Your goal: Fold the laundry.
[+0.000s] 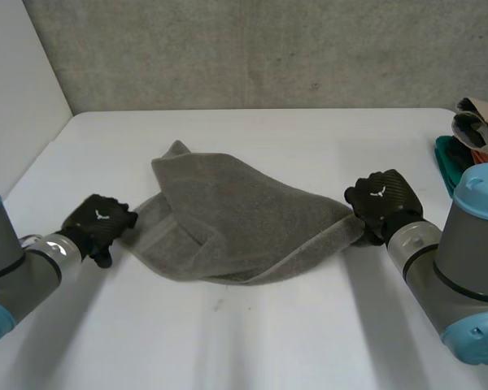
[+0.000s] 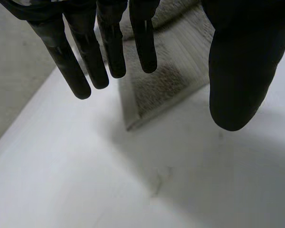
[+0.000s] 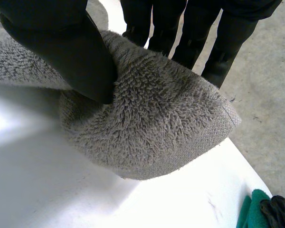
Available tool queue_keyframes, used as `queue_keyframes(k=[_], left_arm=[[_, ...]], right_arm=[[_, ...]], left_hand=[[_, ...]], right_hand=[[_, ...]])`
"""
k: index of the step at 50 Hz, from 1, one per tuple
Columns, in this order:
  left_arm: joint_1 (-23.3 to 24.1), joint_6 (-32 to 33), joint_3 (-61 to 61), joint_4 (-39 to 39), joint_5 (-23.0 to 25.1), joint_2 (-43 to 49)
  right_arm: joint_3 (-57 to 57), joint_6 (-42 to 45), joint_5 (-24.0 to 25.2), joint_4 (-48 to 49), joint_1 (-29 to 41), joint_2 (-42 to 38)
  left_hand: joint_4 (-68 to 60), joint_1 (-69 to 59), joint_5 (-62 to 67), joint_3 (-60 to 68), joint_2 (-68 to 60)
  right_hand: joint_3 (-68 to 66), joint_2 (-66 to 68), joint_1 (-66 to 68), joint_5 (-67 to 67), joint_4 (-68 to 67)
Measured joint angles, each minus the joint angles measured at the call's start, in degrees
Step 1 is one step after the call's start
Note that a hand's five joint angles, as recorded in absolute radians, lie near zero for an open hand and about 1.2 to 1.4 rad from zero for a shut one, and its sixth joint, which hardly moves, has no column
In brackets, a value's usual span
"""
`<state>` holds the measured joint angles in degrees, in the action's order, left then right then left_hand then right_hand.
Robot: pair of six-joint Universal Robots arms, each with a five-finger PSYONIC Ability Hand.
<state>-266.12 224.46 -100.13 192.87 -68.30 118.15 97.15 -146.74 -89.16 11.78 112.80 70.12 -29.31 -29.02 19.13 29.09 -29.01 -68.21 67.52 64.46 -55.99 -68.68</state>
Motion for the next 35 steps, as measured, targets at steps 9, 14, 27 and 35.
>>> queue_keyframes(k=[9,14,27,35], left_arm=[[1.23,-1.69,6.52,0.12,3.98,6.69],[1.86,-4.04,9.93,0.02,4.61,8.93],[4.72,-5.47,16.17,-0.15,4.23,12.6],[6.86,-5.28,21.02,-0.44,3.77,15.6]], right_arm=[[0.74,0.05,-0.13,0.23,0.28,-0.32],[1.01,0.08,-0.12,0.32,0.25,-0.83],[1.2,0.41,-0.13,0.53,0.3,-2.38],[1.21,0.54,-0.13,0.54,0.32,-2.91]], left_hand=[[-1.75,-1.9,0.94,1.78,-1.81],[-4.24,-4.54,0.94,4.17,-4.26],[-7.05,-7.11,1.77,6.91,-7.03],[-11.83,-12.73,11.4,11.93,-12.26]], right_hand=[[0.0,0.0,0.0,0.0,0.0],[0.0,0.0,0.0,0.0,0.0],[0.0,0.0,0.0,0.0,0.0],[0.0,0.0,0.0,0.0,0.0]])
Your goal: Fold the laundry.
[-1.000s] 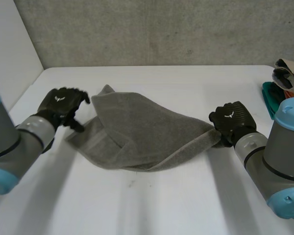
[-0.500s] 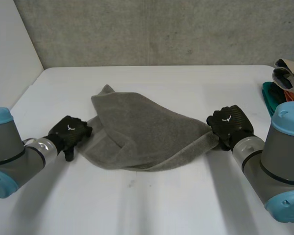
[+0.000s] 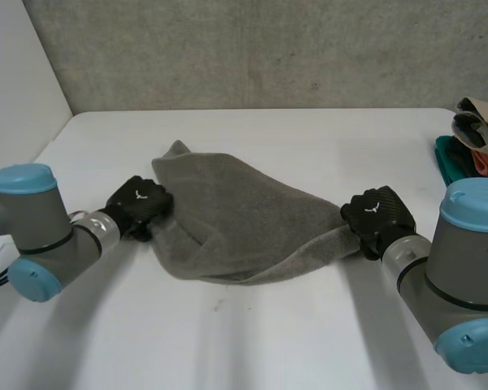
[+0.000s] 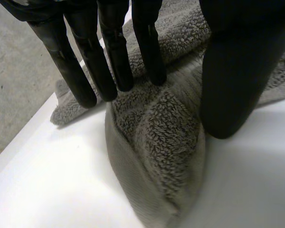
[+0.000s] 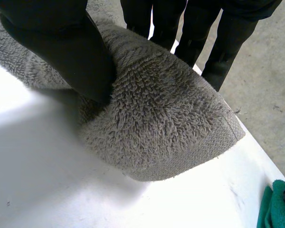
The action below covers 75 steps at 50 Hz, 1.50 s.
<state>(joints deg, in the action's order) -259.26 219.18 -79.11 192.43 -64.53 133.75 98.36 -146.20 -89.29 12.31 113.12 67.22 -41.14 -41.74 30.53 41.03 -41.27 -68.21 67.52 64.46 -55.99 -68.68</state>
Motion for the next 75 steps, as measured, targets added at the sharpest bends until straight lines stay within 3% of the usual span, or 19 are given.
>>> queue_keyframes(k=[6,7,17,25,28,35,41,47,54,56,61,63,64,65,66,68,75], left_arm=[[1.3,-0.1,3.67,-0.08,-0.48,1.81],[1.54,-0.26,4.34,-0.08,-0.85,2.02],[2.34,-3.03,5.61,-0.3,-7.93,-2.21],[1.69,-7.48,-2.52,-2.26,-11.86,-24.8],[1.42,-9.07,-4.7,-3.82,-11.82,-34.85],[-0.74,-10.03,-4.02,-11.34,-11.33,-49.02],[-3.11,-9.67,-0.69,-20.11,-11.24,-47.69],[-3.07,-9.12,5.32,-24.46,-11.54,-35.68],[-0.4,-9.22,22.05,-21.69,-12.59,-17.76],[0.61,-9.47,28.66,-17.88,-13.83,-13.19],[2.55,-11.15,40.06,-0.05,-19.1,-6.76],[2.77,-11.77,40.89,4.07,-20.26,-6.3],[3.01,-12.82,41.37,9.97,-21.94,-5.92],[3.01,-12.82,41.37,9.97,-21.94,-5.92],[3.13,-13.98,40.71,14.74,-23.35,-5.91],[3.15,-14.87,39.3,16.97,-24.11,-6.03],[2.97,-16.07,31.7,16.21,-24.49,-6.5]], right_arm=[[0.01,0.04,-0.01,-0.01,-0.06,-0.25],[0.01,0.04,-0.03,-0.01,-0.12,-0.26],[-1.56,0.25,-0.27,-0.37,-1.46,0.52],[-9.48,4.29,-0.38,-9.2,-4.48,10.42],[-15.9,6.9,-0.46,-16.36,-5.55,15.47],[-33.0,8.98,-0.27,-32.35,-6.5,20.1],[-43.06,9.55,0.23,-41.78,-7.09,15.8],[-47.97,10.26,0.25,-43.91,-7.59,4.59],[-55.77,9.03,-1.38,-36.49,-7.16,-8.59],[-58.89,7.7,-2.84,-31.29,-7.08,-11.39],[-64.16,2.61,-7.08,-11.24,-6.99,-14.85],[-64.23,1.84,-7.58,-7.38,-7.0,-14.9],[-63.75,0.69,-8.21,-0.83,-7.02,-14.67],[-63.75,0.69,-8.21,-0.83,-7.02,-14.67],[-63.51,0.47,-8.31,0.65,-7.03,-14.56],[-60.72,-0.43,-8.21,8.02,-7.04,-13.65],[-54.66,-0.54,-5.92,10.34,-7.08,-13.39]], left_hand=[[-14.22,-14.97,14.19,14.15,-14.04],[-22.46,-22.71,22.27,22.23,-22.68],[-27.36,-23.69,24.94,26.94,-27.03],[-27.37,-23.69,24.93,27.09,-27.16],[-27.42,-23.69,24.94,27.11,-27.18],[-27.58,-23.69,24.94,27.13,-27.18],[-27.59,-23.69,24.94,27.14,-27.2],[-27.6,-23.69,24.94,27.28,-27.25],[-27.63,-23.69,24.94,27.32,-27.29],[-27.63,-23.69,24.94,27.33,-27.3],[-27.64,-23.69,24.94,27.33,-27.31],[-27.64,-23.69,24.94,27.33,-27.31],[-27.64,-23.69,24.94,27.33,-27.31],[-27.64,-23.69,24.94,27.33,-27.31],[-27.64,-23.69,24.94,27.33,-27.31],[-27.64,-23.69,24.94,27.33,-27.31],[-27.64,-23.69,24.94,27.33,-27.32]], right_hand=[[0.0,0.0,0.0,0.0,0.0],[0.0,0.0,0.0,0.0,0.0],[0.0,0.0,0.0,0.0,0.0],[-0.15,0.0,0.0,0.0,0.0],[-0.18,0.42,0.0,0.0,0.0],[-0.18,0.42,0.0,0.0,0.0],[-0.18,0.42,0.0,0.0,0.0],[-0.18,0.42,0.0,0.0,-0.02],[-0.18,0.42,0.0,0.0,-0.05],[-0.18,0.42,0.0,0.0,-0.06],[-0.18,0.42,0.0,0.0,-0.06],[-0.18,0.42,0.0,0.0,-0.06],[-0.19,0.42,0.0,0.0,-0.06],[-0.19,0.42,0.0,0.0,-0.06],[-0.18,0.42,0.0,0.0,-0.06],[-0.19,0.42,0.0,-0.01,-0.06],[-0.19,0.42,0.0,-0.71,-0.06]])
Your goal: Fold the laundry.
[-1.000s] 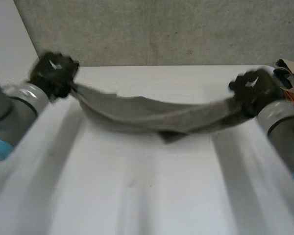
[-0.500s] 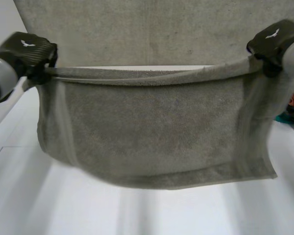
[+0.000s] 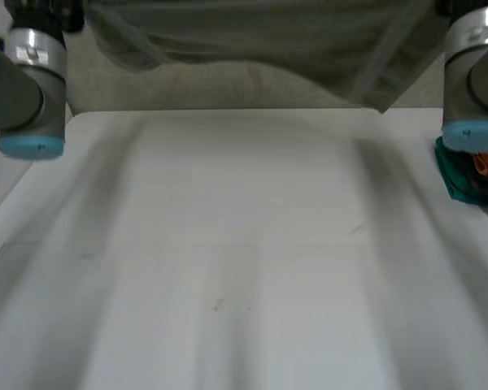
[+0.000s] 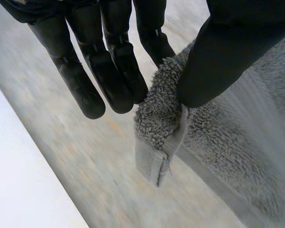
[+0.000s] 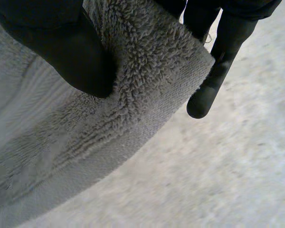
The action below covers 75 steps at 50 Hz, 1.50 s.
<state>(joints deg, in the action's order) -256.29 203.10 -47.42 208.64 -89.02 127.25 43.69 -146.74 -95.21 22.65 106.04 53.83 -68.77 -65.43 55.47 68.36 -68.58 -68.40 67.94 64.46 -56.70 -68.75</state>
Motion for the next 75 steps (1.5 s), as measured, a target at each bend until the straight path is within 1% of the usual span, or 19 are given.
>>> queue_keyframes(k=[10,17,19,23,28,29,35,40,45,47,49,55,60,61,62,63,65,70,75], left_arm=[[0.43,0.74,-18.03,-2.43,0.68,0.87],[1.12,3.65,-30.29,-6.23,0.58,0.74],[1.24,6.54,-35.3,-10.2,0.43,-1.69],[0.82,12.06,-44.15,-18.93,0.29,-9.06],[-0.27,19.57,-56.45,-31.12,0.38,-20.9],[-0.61,22.15,-60.27,-34.64,0.44,-24.88],[-1.28,29.37,-67.37,-40.62,0.61,-33.92],[-1.03,30.76,-64.21,-38.39,0.58,-32.85],[0.24,27.96,-55.1,-30.79,0.08,-24.26],[0.43,27.31,-53.73,-29.81,0.0,-22.92],[1.07,24.35,-47.99,-26.76,-0.27,-17.36],[2.49,20.44,-36.3,-25.1,-0.98,-7.49],[4.15,19.8,-29.6,-25.28,-1.66,-2.28],[5.29,19.76,-25.32,-25.47,-2.09,1.1],[5.58,19.77,-24.14,-25.53,-2.21,2.02],[5.91,19.78,-22.7,-25.59,-2.36,3.09],[6.52,19.79,-19.72,-25.65,-2.68,4.96],[7.63,19.48,-14.33,-25.5,-3.09,6.74],[8.78,18.57,-11.06,-25.24,-3.14,4.39]], right_arm=[[8.44,0.46,3.54,-8.01,-0.37,-6.67],[12.77,2.77,4.06,-21.36,-0.72,-11.59],[16.16,4.14,3.95,-26.05,-0.79,-10.82],[24.95,6.64,3.77,-32.14,-0.99,-4.02],[39.05,13.63,3.87,-38.52,-2.42,9.94],[43.55,17.13,3.94,-40.31,-3.23,14.14],[54.39,27.87,4.33,-43.08,-5.97,22.93],[53.64,26.66,4.47,-39.04,-6.56,21.76],[47.11,20.86,4.19,-30.73,-6.16,13.64],[46.72,20.6,4.17,-30.34,-6.13,13.21],[41.8,18.14,3.82,-25.66,-5.65,8.07],[33.75,16.92,2.28,-20.49,-4.17,0.91],[29.51,16.99,0.93,-19.46,-3.22,-2.32],[26.16,17.18,-0.19,-19.22,-2.55,-4.86],[25.29,17.24,-0.49,-19.26,-2.35,-5.53],[24.11,17.3,-0.83,-19.25,-2.11,-6.39],[21.66,17.34,-1.61,-19.36,-1.51,-8.08],[17.7,17.15,-2.99,-19.68,-0.46,-9.75],[16.41,15.13,-3.99,-20.08,0.11,-6.96]], left_hand=[[0.0,0.0,0.79,0.0,-0.05],[0.0,0.0,0.79,0.01,-0.07],[0.0,0.0,0.79,0.02,-0.07],[0.0,0.0,0.79,0.02,-0.08],[0.0,0.0,0.79,0.02,-0.09],[0.0,0.0,0.79,0.02,-0.09],[0.0,0.0,0.79,0.02,-0.09],[0.0,0.0,0.79,0.02,-0.09],[0.0,0.0,0.79,0.02,-0.09],[0.0,0.0,0.79,0.02,-0.09],[0.0,0.0,0.79,0.03,-0.09],[0.0,0.0,0.79,0.03,-0.09],[0.39,0.59,0.79,-0.37,0.76],[23.96,26.15,-21.68,-23.42,24.99],[23.96,26.15,-21.68,-23.42,24.99],[40.0,44.17,-37.44,-39.05,40.81],[53.43,54.03,-49.62,-52.29,52.83],[57.16,54.63,-52.69,-56.31,56.59],[57.16,54.64,-52.69,-56.31,56.59]], right_hand=[[0.0,0.0,0.0,-0.69,0.0],[0.0,0.0,0.0,-0.85,0.0],[0.0,0.0,0.0,-0.85,0.0],[0.0,0.0,0.0,-0.85,0.0],[0.0,0.0,0.0,-0.86,0.0],[0.0,0.0,0.0,-0.86,0.0],[0.0,0.0,0.0,-0.86,0.0],[0.0,0.0,0.0,-1.12,0.0],[0.0,0.0,0.0,-1.58,0.0],[0.0,0.0,0.0,-1.58,0.0],[0.0,0.0,0.0,-1.64,0.0],[0.0,0.0,0.0,-1.98,0.0],[3.01,-2.94,-2.54,0.87,3.05],[25.27,-25.95,-25.04,22.45,25.26],[31.96,-32.85,-31.95,30.66,32.0],[42.99,-44.08,-42.66,41.1,43.06],[53.12,-53.42,-50.63,51.73,53.41],[56.41,-55.92,-51.56,54.08,56.7],[56.41,-55.92,-51.56,54.08,56.7]])
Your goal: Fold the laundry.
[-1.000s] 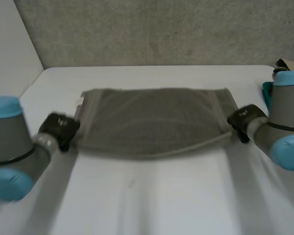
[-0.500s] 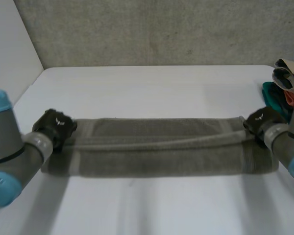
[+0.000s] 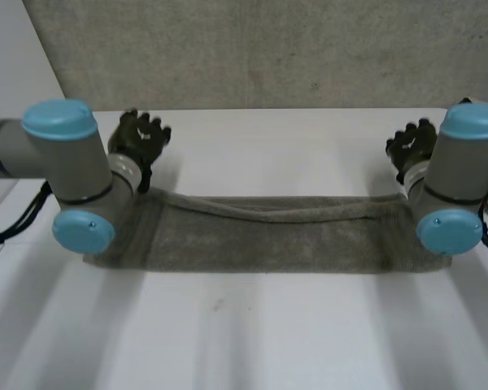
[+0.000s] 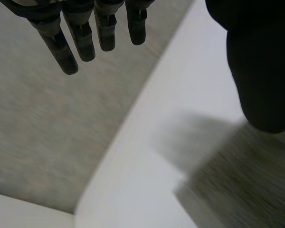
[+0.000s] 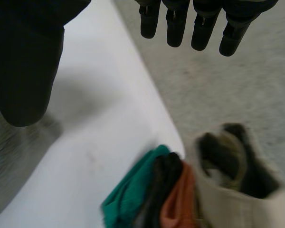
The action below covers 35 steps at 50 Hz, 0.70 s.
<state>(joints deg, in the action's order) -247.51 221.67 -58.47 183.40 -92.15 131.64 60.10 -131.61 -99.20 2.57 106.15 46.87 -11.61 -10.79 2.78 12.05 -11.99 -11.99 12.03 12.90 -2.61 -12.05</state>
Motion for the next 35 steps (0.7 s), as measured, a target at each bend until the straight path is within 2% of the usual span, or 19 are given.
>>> queue_keyframes(k=[7,11,16,20,24,27,31,35], left_arm=[[0.03,-0.73,-3.87,-0.03,0.24,-7.94],[-0.29,-1.27,-9.79,-0.1,0.62,-12.79],[-1.1,-3.64,-18.71,0.49,2.87,-16.72],[-1.85,-6.11,-23.89,2.03,7.42,-16.81],[-2.46,-7.42,-24.9,5.37,11.45,-13.22],[-2.73,-7.74,-23.36,8.41,13.06,-9.19],[-3.02,-7.8,-19.92,11.1,13.76,-4.16],[-3.57,-7.59,-13.32,12.63,13.8,3.3]], right_arm=[[4.06,-6.17,0.66,-1.9,-0.47,9.73],[8.37,-8.66,3.15,-6.18,-1.6,14.74],[15.29,-11.91,9.98,-13.99,-5.64,18.96],[20.51,-15.48,17.27,-17.7,-8.95,20.24],[22.37,-20.09,22.44,-15.61,-10.11,19.69],[21.51,-23.79,24.55,-11.72,-10.12,17.22],[18.47,-27.28,25.33,-6.52,-9.84,12.32],[11.54,-29.56,24.83,-1.26,-8.61,4.06]], left_hand=[[0.0,0.0,0.0,0.0,0.0],[0.0,0.0,0.0,0.0,0.0],[0.0,0.0,0.0,0.0,0.0],[0.0,0.0,0.0,0.0,0.0],[0.0,0.0,0.0,0.0,0.0],[0.0,0.0,0.0,0.0,0.0],[0.0,0.0,0.0,0.0,0.0],[0.0,0.0,0.0,0.0,0.0]], right_hand=[[0.0,0.0,0.0,0.0,0.0],[0.0,0.0,0.0,0.0,0.0],[0.0,0.0,0.0,0.0,0.0],[0.0,0.0,0.0,0.0,0.0],[0.0,0.0,0.0,0.0,0.0],[0.0,0.0,0.0,0.0,0.0],[0.0,0.0,0.0,0.0,0.0],[0.0,0.0,0.0,0.0,0.0]])
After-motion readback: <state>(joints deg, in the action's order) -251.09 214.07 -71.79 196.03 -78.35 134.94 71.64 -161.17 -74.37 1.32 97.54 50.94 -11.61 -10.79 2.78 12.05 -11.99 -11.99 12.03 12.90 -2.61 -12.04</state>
